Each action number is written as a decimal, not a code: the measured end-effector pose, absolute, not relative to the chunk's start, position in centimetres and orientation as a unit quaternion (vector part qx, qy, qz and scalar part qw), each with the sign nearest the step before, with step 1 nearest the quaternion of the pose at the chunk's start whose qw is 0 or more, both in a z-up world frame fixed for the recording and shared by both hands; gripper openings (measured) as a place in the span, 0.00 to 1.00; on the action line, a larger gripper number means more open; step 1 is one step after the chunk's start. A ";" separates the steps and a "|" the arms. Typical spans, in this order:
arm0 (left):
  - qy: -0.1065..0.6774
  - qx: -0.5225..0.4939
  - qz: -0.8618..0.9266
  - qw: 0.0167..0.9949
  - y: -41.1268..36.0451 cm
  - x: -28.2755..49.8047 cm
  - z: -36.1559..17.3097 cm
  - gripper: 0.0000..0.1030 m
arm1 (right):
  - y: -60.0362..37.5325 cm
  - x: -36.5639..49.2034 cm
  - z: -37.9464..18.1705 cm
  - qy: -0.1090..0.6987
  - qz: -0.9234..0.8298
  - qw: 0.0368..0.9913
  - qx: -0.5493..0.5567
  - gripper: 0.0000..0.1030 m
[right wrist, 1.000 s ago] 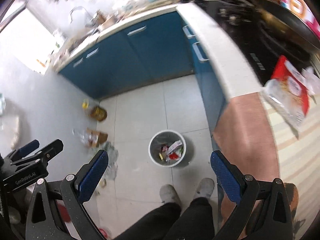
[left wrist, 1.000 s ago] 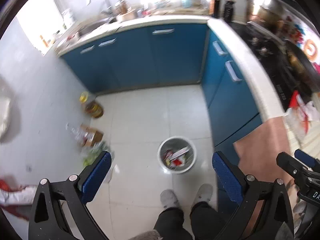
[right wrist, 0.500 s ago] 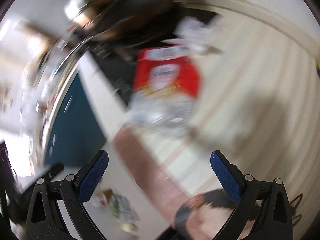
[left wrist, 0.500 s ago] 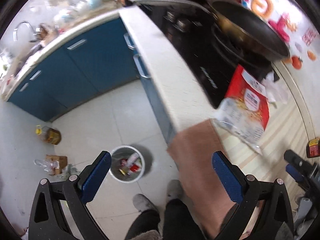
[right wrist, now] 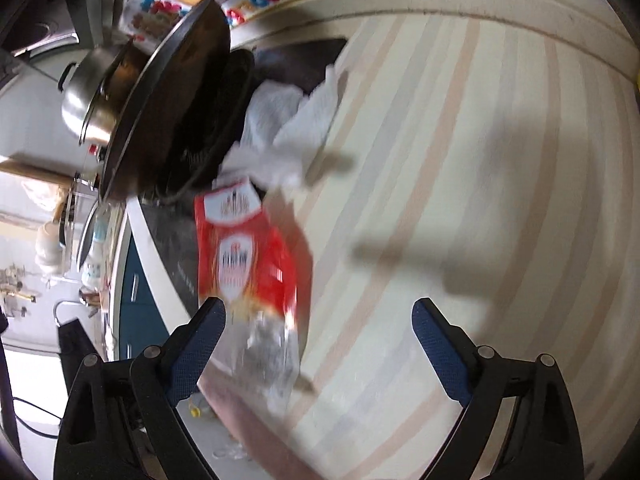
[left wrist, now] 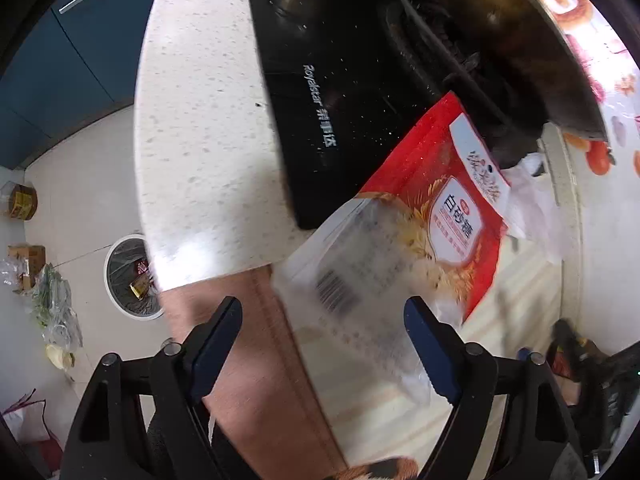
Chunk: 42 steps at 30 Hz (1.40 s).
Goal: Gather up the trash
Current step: 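Grasp the white-and-red sugar bag with the left tool while the right tool grasps the paper towel, then carry the sugar bag and paper towel over the bin and open both tools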
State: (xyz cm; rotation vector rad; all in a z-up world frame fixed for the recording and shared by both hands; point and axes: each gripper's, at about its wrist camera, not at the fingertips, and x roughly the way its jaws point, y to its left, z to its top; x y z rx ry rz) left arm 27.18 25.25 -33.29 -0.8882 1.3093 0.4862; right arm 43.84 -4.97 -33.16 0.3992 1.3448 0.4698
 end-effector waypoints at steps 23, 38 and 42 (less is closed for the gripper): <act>0.550 -0.266 0.274 0.742 22.9 28.3 -26.4 0.00 | 1.3 49.1 -29.7 0.521 0.261 0.811 0.048 0.01; 0.465 -0.200 0.342 0.792 27.5 18.8 -16.8 0.00 | 0.2 38.4 -20.3 0.481 0.342 0.804 0.070 0.01; 0.448 -0.209 0.370 0.787 29.7 14.3 -15.8 0.00 | 3.6 34.8 -19.1 0.481 0.384 0.785 0.066 0.01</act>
